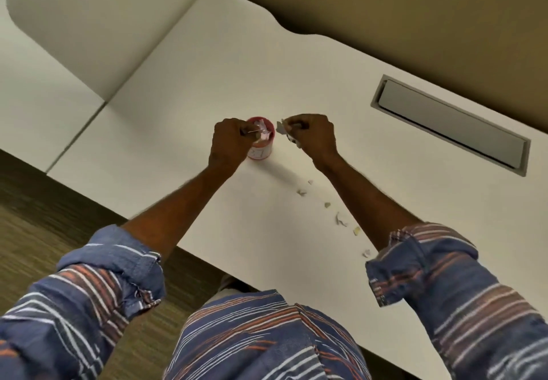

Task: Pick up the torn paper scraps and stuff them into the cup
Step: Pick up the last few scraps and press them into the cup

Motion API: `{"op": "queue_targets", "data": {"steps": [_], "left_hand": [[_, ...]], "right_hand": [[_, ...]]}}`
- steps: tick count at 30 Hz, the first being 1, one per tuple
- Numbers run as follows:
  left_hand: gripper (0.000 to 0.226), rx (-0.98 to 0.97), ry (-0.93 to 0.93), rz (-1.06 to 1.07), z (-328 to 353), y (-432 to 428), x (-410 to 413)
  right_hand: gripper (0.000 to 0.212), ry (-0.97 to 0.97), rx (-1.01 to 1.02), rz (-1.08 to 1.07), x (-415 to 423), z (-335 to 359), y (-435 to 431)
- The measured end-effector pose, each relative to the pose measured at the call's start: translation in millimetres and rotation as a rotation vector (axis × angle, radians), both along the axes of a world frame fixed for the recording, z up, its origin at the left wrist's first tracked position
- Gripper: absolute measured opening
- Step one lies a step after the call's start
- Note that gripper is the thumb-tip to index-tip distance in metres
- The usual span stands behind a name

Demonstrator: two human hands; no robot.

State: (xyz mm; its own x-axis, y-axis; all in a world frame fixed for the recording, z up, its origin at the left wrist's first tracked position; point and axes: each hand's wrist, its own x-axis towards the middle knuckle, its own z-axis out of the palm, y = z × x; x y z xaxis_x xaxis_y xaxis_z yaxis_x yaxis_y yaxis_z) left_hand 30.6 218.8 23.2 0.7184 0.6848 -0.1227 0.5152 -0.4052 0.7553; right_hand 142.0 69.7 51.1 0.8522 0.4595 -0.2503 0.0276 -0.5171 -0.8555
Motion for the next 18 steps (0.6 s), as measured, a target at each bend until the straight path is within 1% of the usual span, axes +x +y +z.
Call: {"op": "queue_targets", "data": {"steps": [4, 6, 10, 14, 16, 18], "left_hand": [[0.023, -0.074, 0.020, 0.008, -1, 23, -7], [0.021, -0.107, 0.030, -0.014, -3, 31, -14], [0.015, -0.144, 0.039, -0.041, -5, 40, -21], [0.019, -0.135, 0.054, -0.068, -4, 44, -13], [0.021, -0.115, 0.081, -0.116, -2, 44, -7], [0.022, -0.077, 0.112, -0.166, 1, 42, -1]], "right_hand": [[0.021, -0.204, -0.240, 0.227, -1, -9, 49], [0.019, -0.247, -0.303, 0.286, -5, -17, 63], [0.019, -0.177, -0.312, 0.358, -14, -24, 74], [0.022, -0.149, -0.328, 0.357, -11, -20, 82], [0.025, -0.138, -0.363, 0.358, -1, -14, 87], [0.029, -0.042, -0.380, 0.336, 10, -5, 90]]}}
